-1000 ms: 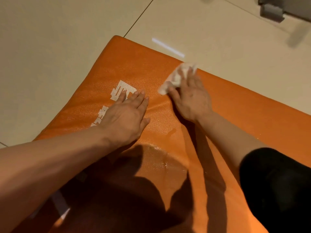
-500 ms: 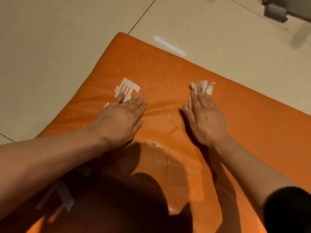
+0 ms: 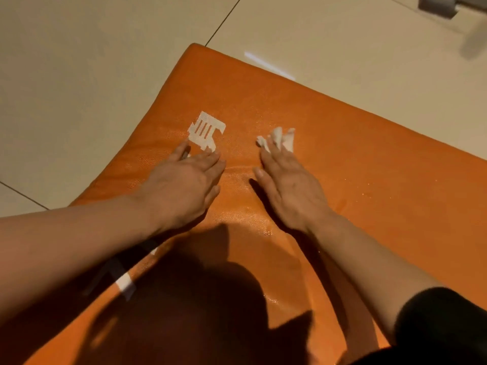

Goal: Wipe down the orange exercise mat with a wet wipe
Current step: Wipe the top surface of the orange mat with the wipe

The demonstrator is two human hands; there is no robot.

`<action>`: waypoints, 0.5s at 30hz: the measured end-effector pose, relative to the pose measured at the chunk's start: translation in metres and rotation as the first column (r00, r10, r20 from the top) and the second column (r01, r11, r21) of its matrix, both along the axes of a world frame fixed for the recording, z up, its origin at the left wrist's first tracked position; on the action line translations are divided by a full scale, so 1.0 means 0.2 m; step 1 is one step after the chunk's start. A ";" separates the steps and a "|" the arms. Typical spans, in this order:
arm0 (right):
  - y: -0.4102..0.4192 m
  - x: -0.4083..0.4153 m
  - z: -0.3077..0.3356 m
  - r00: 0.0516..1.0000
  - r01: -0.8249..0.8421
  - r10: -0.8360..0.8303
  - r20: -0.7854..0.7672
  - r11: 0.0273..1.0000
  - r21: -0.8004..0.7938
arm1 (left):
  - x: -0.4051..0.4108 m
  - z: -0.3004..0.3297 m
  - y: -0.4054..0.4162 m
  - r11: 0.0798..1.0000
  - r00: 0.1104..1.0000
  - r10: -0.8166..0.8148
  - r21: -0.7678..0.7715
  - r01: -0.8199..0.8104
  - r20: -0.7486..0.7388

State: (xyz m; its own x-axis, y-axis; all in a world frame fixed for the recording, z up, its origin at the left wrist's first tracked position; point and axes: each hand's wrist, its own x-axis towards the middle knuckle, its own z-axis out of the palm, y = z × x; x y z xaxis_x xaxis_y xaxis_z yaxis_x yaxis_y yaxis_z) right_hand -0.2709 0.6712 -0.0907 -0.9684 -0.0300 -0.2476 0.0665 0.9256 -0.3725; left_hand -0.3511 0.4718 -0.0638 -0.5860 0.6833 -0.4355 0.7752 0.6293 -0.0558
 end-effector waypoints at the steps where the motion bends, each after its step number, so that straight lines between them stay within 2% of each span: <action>1: 0.03 0.06 0.01 0.998 0.066 -0.066 0.005 0.997 0.045 | 0.00 0.01 -0.03 1.000 1.000 0.002 -0.010 -0.002 -0.008; 3: 0.03 0.10 0.02 0.980 0.184 -0.190 0.056 0.978 0.099 | 0.01 0.02 -0.06 0.999 1.000 0.007 -0.031 -0.007 -0.022; 5: -0.08 0.06 0.02 0.968 0.221 -0.228 0.104 0.972 0.076 | 0.04 0.02 -0.05 0.998 0.999 0.012 -0.062 -0.014 -0.035; 9: -0.30 -0.16 -0.01 0.996 -0.002 0.009 0.086 0.996 -0.092 | 0.09 0.02 -0.02 0.997 0.998 0.057 -0.047 -0.057 -0.012; 11: -0.31 -0.21 -0.01 0.988 -0.096 0.109 0.111 0.989 -0.112 | 0.11 0.04 -0.04 0.998 0.999 0.041 -0.038 -0.041 -0.003; 13: -0.23 -0.15 0.01 0.976 -0.190 0.193 0.102 0.981 -0.041 | 0.13 0.07 -0.09 0.997 0.999 0.038 -0.066 -0.037 0.018; 15: -0.13 0.01 0.01 0.977 -0.205 0.199 0.078 0.975 0.087 | 0.14 0.10 -0.13 0.993 0.998 0.051 -0.111 -0.047 0.034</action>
State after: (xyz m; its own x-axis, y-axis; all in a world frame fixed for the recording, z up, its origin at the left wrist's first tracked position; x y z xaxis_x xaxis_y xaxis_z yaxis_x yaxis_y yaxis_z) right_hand -0.2696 0.6451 -0.0886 -0.9255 -0.1967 -0.3236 -0.1032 0.9532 -0.2842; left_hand -0.3239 0.4451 -0.0435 -0.6002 0.6009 -0.5280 0.7462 0.6583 -0.0991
